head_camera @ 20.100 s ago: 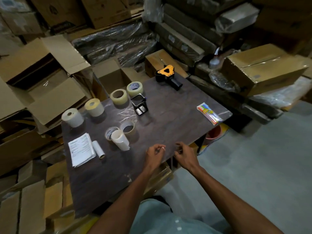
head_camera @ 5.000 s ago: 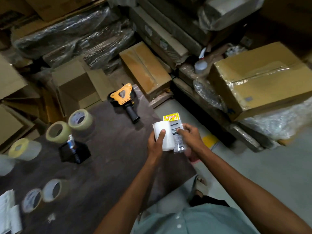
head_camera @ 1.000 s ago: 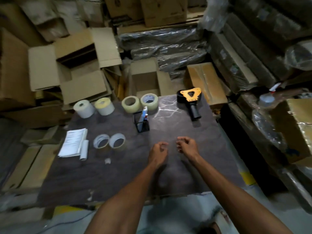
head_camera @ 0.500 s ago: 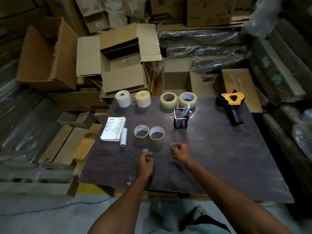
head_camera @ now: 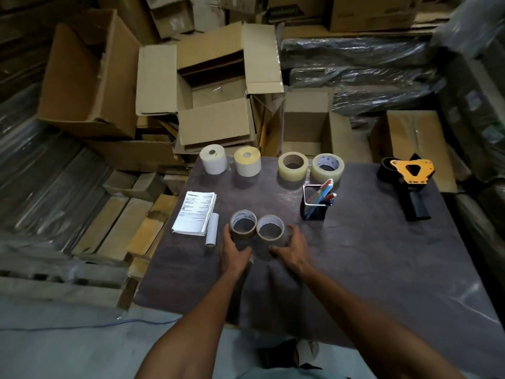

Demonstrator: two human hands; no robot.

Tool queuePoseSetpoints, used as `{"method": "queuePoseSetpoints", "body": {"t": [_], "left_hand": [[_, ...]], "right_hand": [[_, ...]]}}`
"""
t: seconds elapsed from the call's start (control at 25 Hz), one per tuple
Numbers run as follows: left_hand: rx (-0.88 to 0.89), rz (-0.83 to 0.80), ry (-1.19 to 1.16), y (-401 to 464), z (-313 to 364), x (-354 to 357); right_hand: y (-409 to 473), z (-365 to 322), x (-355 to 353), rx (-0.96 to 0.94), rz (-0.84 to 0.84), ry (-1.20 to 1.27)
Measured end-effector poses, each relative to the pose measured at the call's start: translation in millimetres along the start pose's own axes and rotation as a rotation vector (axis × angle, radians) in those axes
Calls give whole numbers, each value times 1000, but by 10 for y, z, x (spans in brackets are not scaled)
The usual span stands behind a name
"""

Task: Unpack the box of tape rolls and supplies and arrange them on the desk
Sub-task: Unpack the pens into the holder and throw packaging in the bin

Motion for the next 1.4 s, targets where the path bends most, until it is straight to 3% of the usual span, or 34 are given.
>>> {"method": "queuePoseSetpoints", "body": {"t": [0.28, 0.68, 1.4], "left_hand": [[50, 25, 63, 242, 322, 6], [81, 107, 31, 111, 333, 97], [355, -252, 28, -1440, 619, 1724]], "right_hand": [[181, -135, -16, -137, -62, -159], [-23, -58, -219, -220, 51, -33], [-1308, 1205, -2067, 6, 519, 151]]}}
Point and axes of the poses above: each hand's wrist, its own y-axis towards the middle knuckle, its own x-axis out of the palm, z = x × y, the point moved 2 cm from there along y, towards the middle knuckle, and after that the axes turned 2 degrees about -z, right-handed, at the moved point
